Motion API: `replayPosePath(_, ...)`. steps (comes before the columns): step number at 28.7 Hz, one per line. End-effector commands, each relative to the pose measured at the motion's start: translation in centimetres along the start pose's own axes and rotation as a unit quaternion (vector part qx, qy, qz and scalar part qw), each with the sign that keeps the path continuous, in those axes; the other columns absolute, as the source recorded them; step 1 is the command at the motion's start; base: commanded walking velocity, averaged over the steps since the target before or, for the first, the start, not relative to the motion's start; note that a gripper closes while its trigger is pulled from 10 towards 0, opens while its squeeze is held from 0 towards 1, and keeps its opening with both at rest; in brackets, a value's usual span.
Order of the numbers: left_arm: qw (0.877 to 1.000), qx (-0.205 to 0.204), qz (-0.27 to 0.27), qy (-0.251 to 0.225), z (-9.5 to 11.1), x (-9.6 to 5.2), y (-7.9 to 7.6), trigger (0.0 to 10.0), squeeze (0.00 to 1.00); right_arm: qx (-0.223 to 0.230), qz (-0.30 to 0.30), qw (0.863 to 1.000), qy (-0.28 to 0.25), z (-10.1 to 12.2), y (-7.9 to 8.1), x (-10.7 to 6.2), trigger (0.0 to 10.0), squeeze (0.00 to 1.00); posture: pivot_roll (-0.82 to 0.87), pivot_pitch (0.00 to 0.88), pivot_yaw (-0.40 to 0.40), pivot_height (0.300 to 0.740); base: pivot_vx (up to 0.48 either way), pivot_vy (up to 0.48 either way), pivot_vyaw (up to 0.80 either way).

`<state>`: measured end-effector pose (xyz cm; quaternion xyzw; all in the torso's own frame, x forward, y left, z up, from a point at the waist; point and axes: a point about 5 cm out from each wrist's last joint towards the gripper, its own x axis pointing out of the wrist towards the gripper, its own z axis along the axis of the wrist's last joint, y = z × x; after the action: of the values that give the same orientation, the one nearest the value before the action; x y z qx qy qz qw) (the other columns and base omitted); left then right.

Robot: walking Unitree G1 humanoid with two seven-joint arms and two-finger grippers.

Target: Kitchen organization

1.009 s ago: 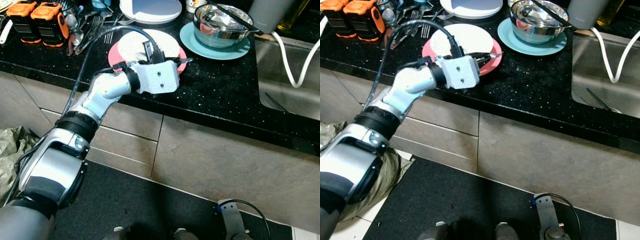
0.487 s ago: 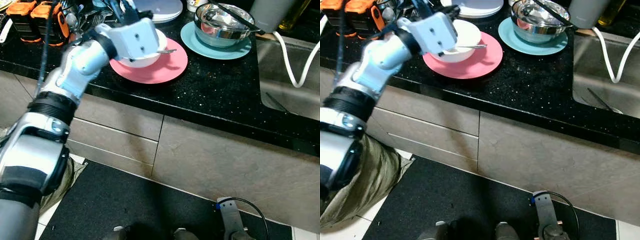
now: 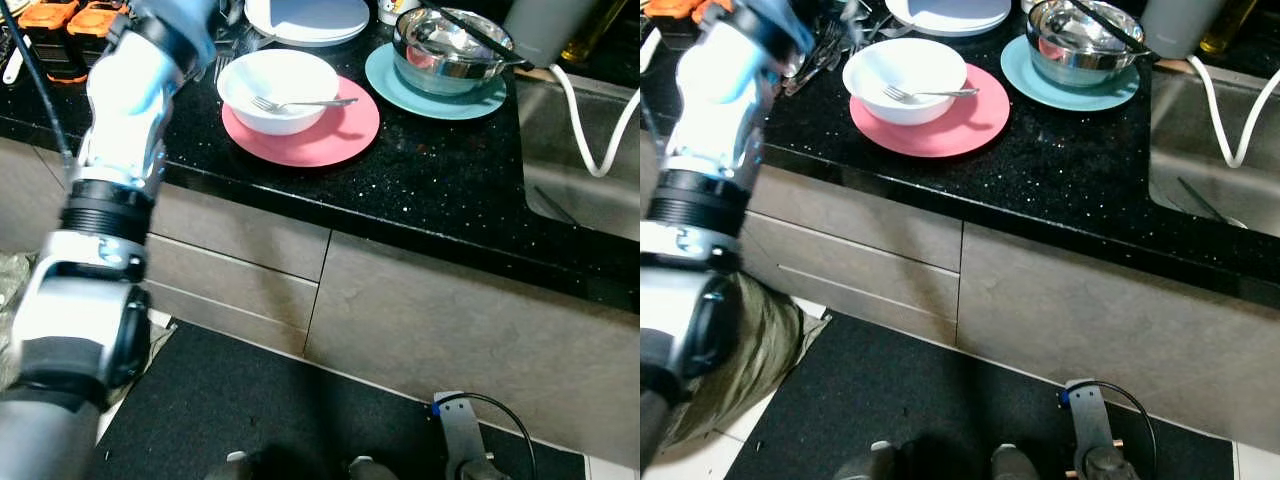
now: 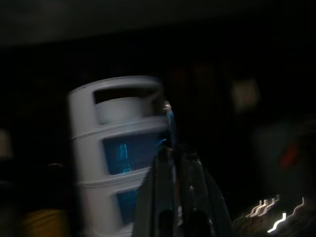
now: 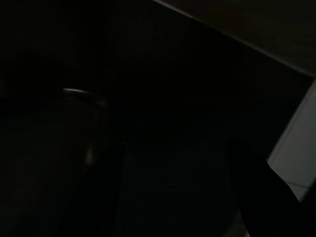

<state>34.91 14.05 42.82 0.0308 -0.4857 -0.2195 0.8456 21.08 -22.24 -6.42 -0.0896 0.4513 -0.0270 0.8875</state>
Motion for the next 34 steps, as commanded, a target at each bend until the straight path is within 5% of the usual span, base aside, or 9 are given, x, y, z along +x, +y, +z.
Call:
replayPosePath(1, 0.998, -0.061, -0.002, -0.031, 1.0, 0.4, -0.3, 1.0, 0.00, 0.009, 0.000, 1.000, 0.028, -1.8, 0.0, -0.2, 10.0, 0.00, 0.00, 0.194, 0.010, 0.740, 0.000, 0.000, -0.80)
replayPosePath(2, 0.994, -0.096, 0.004, -0.049, 1.6, 0.4, -0.2, 2.4, 0.00, 0.009, 0.000, 1.000, 0.028, -1.8, 0.0, -0.2, 10.0, 0.00, 0.00, 0.194, 0.010, 0.740, 0.000, 0.000, -0.80)
replayPosePath(3, 0.991, -0.121, 0.015, -0.062, 2.1, 0.3, 0.1, 4.9, 0.00, 0.010, 0.001, 1.000, 0.028, -1.8, 0.0, -0.2, 10.0, 0.00, 0.00, 0.192, 0.009, 0.740, 0.000, 0.000, -0.80)
replayPosePath(4, 0.991, -0.121, 0.015, -0.062, 2.1, 0.3, 0.1, 4.9, 0.00, 0.010, 0.001, 1.000, 0.028, -1.8, 0.0, -0.2, 10.0, 0.00, 0.00, 0.192, 0.009, 0.740, 0.000, 0.000, -0.80)
replayPosePath(6, 0.987, -0.144, 0.028, -0.072, 2.4, 0.2, 0.6, 9.8, 0.00, 0.011, 0.002, 1.000, 0.028, -1.7, 0.0, -0.2, 10.0, 0.00, 0.00, 0.190, 0.008, 0.740, 0.000, 0.000, -0.80)
replayPosePath(16, 0.987, -0.143, 0.066, -0.007, 0.2, -1.4, 1.3, 10.0, 0.00, 0.015, 0.006, 0.999, 0.027, -1.6, 0.2, -0.2, 10.0, 0.00, 0.00, 0.177, 0.016, 0.740, 0.000, 0.000, -0.80)
replayPosePath(25, 0.992, -0.093, 0.043, 0.070, -2.7, -2.2, 0.0, 10.0, 0.00, 0.021, 0.005, 0.999, 0.027, -1.5, 0.3, -0.2, 10.0, 0.00, 0.00, 0.173, 0.022, 0.740, 0.000, 0.000, -0.80)
replayPosePath(34, 0.991, -0.089, 0.044, 0.092, -3.8, -3.0, -0.8, 10.0, 0.00, 0.035, 0.001, 0.999, 0.024, -1.8, 0.5, -0.2, 10.0, 0.00, 0.00, 0.169, 0.035, 0.740, 0.000, 0.000, -0.80)
